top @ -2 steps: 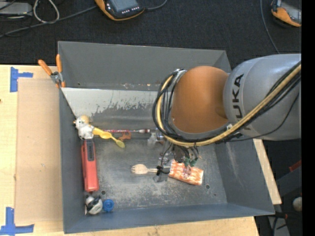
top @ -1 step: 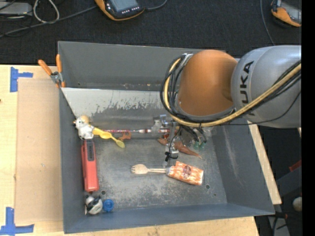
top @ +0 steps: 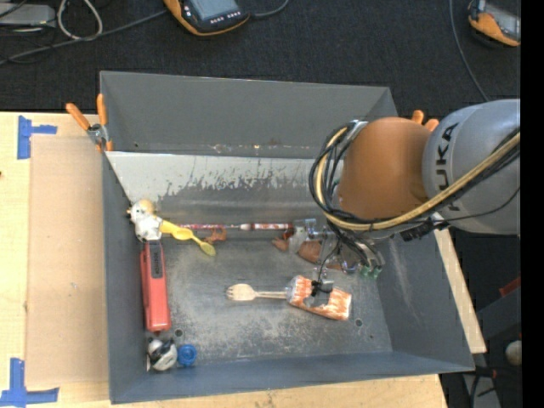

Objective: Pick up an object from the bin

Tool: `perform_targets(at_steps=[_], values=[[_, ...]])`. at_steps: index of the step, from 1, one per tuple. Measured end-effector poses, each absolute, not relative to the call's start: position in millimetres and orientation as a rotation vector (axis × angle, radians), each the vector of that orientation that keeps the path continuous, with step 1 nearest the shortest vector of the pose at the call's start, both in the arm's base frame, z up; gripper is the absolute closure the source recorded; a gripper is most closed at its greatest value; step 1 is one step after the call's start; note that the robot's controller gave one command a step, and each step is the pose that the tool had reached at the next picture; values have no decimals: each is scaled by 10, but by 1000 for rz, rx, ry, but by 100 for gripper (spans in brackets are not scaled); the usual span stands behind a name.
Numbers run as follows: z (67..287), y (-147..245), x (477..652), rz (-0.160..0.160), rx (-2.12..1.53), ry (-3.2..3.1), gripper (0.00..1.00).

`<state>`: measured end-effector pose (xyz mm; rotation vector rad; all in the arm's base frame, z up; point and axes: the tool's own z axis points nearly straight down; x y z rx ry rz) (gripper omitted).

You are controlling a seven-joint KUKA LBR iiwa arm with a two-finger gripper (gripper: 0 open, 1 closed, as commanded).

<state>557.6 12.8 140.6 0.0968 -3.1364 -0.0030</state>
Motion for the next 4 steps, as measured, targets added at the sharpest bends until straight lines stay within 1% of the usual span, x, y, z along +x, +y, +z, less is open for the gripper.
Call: perform_targets(at_steps=[1, 2, 3, 4], values=[[1098, -19, 5663, -3, 261, -3135, 0], [796, -312, 5347, -6, 258, -3126, 0], [738, -424, 5096, -13, 460, -3114, 100], [740, -427, 5095, -13, 459, -3114, 100]])
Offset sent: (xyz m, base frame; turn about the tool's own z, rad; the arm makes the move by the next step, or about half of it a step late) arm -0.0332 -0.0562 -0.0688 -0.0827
